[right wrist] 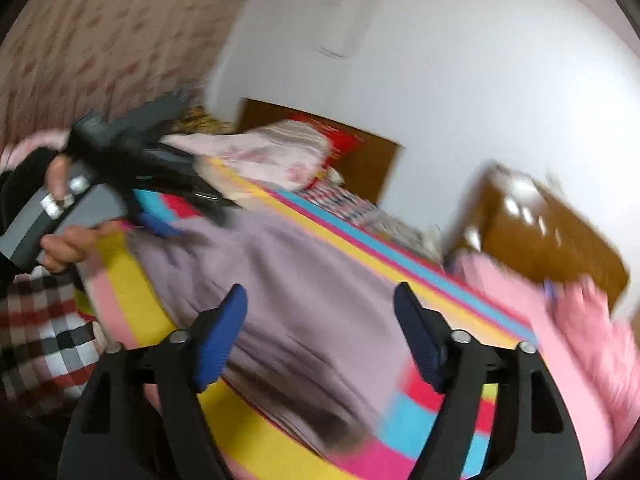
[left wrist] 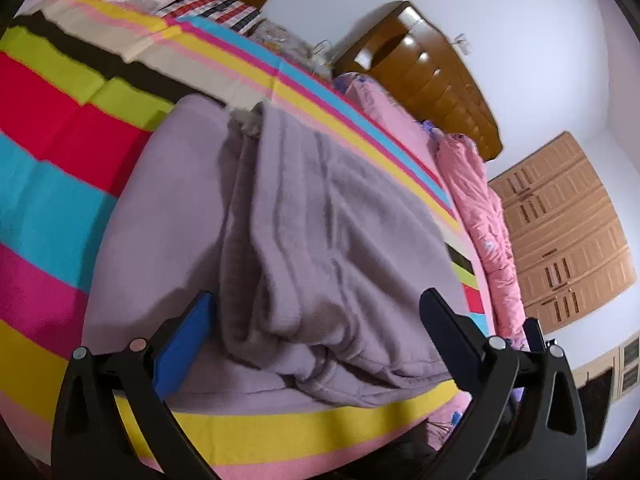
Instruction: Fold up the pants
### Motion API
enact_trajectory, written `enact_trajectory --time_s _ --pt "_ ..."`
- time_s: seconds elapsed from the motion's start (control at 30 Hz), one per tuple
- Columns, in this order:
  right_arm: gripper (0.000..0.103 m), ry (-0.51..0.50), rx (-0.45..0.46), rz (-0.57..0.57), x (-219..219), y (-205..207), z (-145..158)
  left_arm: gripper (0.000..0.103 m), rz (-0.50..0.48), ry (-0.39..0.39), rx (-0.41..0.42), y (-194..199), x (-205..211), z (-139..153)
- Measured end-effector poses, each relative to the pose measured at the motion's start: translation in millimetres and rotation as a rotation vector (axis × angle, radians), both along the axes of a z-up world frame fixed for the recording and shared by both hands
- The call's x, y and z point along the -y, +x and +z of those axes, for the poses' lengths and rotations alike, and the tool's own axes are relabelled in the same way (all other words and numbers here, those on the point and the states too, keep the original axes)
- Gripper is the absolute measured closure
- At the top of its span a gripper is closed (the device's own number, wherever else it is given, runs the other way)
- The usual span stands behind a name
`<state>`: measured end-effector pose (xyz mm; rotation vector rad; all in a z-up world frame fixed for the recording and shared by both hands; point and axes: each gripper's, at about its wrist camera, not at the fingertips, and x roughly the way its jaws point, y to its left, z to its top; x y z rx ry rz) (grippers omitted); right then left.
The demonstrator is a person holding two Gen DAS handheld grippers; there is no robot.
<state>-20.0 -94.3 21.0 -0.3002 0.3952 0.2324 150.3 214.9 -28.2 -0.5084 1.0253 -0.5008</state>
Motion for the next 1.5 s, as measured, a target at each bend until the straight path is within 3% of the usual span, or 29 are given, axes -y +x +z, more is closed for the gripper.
enact_trajectory --time_s 0.1,0.17,0.2,0.23,0.3,0.4,0.5,0.57,0.63,0.7,0.83,0.93,1.03,1.17,1.27,1.33,1.5 --pt "0.029 0.077 -0.103 -0.118 53 -8 -24 0.003 0.003 0.059 -0.029 2 5 -6" --pt "0.029 0.125 -0.145 -0.16 72 -14 -38 0.004 -0.018 0.03 -0.053 -3 10 -6" --pt "0.029 0.15 -0.168 -0.171 79 -13 -44 0.012 -0.026 0.02 -0.069 -3 11 -6" --pt "0.029 0.164 -0.181 -0.173 82 -11 -49 0.031 -0.033 0.01 -0.087 -2 12 -7" --pt "0.029 0.191 -0.183 -0.158 79 -5 -52 0.048 -0.029 0.011 -0.128 4 15 -9" --pt "0.028 0.189 -0.166 -0.102 68 -8 -53 0.05 -0.008 -0.018 -0.149 15 13 -14" --pt "0.028 0.162 -0.176 -0.041 46 -7 -59 0.042 0.029 -0.059 -0.16 24 11 -22" --pt "0.028 0.139 -0.19 -0.021 39 -9 -65 0.038 0.033 -0.06 -0.125 23 15 -21" --pt "0.028 0.135 -0.205 -0.022 36 -9 -71 0.055 0.053 0.019 -0.078 18 22 -18" --pt "0.028 0.156 -0.198 -0.041 39 -8 -71 0.062 0.048 0.043 -0.033 14 26 -17" --pt "0.027 0.198 -0.182 -0.091 40 5 -66 0.07 0.055 0.039 -0.004 12 27 -12" --pt "0.027 0.114 -0.204 -0.119 22 20 -75 0.076 0.071 0.063 0.037 8 33 -1" --pt "0.027 0.008 -0.172 -0.164 6 23 -80 0.082 0.056 0.078 0.127 0 44 38" --pt "0.023 -0.11 -0.118 -0.208 -6 22 -80 0.082 -0.001 0.068 0.295 -6 58 114" --pt "0.022 -0.148 -0.085 -0.211 -11 19 -79 0.082 0.045 0.067 0.389 -16 39 145" --pt "0.021 -0.184 -0.058 -0.214 -17 17 -79 0.082 0.095 0.026 0.353 -18 8 128" --pt "0.02 -0.189 -0.06 -0.202 -18 19 -85 0.081 0.238 -0.031 0.058 0 -53 -8"
